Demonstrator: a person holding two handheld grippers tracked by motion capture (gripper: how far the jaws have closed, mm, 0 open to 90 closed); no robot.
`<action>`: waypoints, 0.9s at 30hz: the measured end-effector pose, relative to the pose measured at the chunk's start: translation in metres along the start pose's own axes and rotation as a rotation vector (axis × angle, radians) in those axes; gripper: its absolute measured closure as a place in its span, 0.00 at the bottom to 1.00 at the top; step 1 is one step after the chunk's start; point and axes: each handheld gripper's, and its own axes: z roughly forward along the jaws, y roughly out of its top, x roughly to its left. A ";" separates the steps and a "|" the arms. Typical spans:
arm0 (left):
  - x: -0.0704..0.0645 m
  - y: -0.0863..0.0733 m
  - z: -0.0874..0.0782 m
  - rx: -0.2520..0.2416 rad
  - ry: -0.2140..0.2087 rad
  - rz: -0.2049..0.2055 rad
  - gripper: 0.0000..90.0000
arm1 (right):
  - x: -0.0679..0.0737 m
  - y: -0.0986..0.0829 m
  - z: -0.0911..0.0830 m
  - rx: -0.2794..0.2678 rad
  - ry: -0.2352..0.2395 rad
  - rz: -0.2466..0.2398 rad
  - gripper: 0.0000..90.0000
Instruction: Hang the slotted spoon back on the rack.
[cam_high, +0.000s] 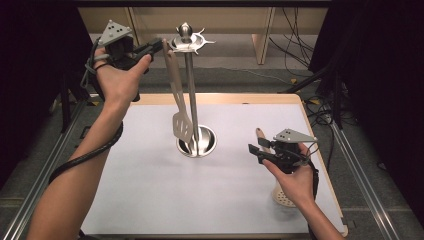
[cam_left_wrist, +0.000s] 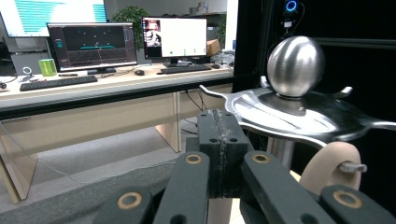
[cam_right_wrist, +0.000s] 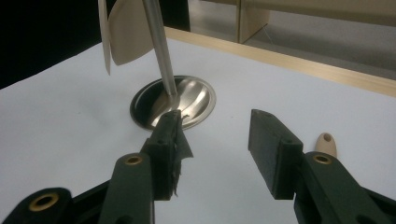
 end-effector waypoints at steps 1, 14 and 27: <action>0.000 0.000 0.001 0.002 0.001 -0.001 0.99 | 0.000 0.000 -0.001 0.011 -0.001 0.005 0.62; 0.006 0.004 0.008 0.027 -0.006 0.007 0.99 | -0.005 0.000 0.000 -0.009 -0.012 -0.019 0.62; 0.009 0.001 -0.008 -0.020 -0.027 0.009 0.93 | -0.019 0.000 -0.001 0.004 -0.043 0.016 0.61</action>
